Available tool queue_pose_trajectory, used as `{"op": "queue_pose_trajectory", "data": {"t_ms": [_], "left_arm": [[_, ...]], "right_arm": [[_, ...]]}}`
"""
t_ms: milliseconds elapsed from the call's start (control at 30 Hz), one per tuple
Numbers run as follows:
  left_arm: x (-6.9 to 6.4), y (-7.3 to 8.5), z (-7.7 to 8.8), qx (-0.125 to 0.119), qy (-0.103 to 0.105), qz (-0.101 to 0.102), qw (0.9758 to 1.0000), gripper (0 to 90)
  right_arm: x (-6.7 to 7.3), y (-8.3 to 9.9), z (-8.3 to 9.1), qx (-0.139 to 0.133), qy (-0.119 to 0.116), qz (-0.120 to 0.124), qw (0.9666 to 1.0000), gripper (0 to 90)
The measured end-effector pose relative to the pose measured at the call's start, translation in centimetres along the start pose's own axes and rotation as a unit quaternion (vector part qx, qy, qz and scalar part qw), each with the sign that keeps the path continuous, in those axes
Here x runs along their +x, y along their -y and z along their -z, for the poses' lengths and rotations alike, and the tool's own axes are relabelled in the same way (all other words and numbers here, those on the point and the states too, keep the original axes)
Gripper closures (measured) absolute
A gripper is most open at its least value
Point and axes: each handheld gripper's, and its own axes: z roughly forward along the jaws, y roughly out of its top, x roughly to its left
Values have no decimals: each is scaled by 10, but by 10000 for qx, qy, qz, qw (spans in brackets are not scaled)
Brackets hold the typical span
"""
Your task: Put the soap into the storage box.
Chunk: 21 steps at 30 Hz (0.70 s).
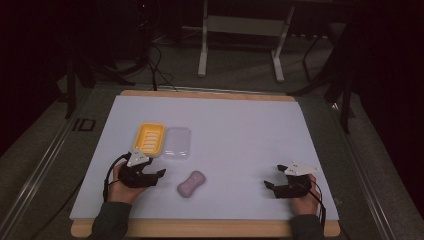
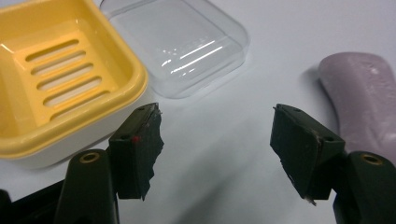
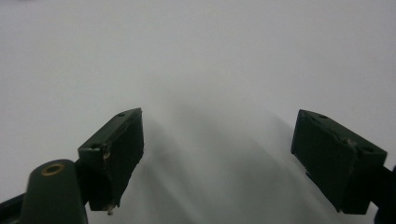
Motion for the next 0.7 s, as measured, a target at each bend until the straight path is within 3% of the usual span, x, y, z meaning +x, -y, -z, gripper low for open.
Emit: {"op": "queue_pose_trajectory", "data": {"t_ms": [167, 233, 400, 700], "left_arm": [[-2, -5, 3, 5, -1, -29, 10000, 336], [-3, -8, 6, -49, 155, -27, 9999, 328], [-6, -15, 8, -65, 223, -62, 9997, 320], [-9, -22, 6, 56, 337, -93, 9994, 300]], "right_arm": [[0, 0, 1, -21, 1, -25, 10000, 169], [-1, 0, 1, -56, -9, -23, 10000, 169], [0, 0, 1, -33, 3, -10, 10000, 168], [0, 0, 1, -37, -1, -1, 10000, 168]]}}
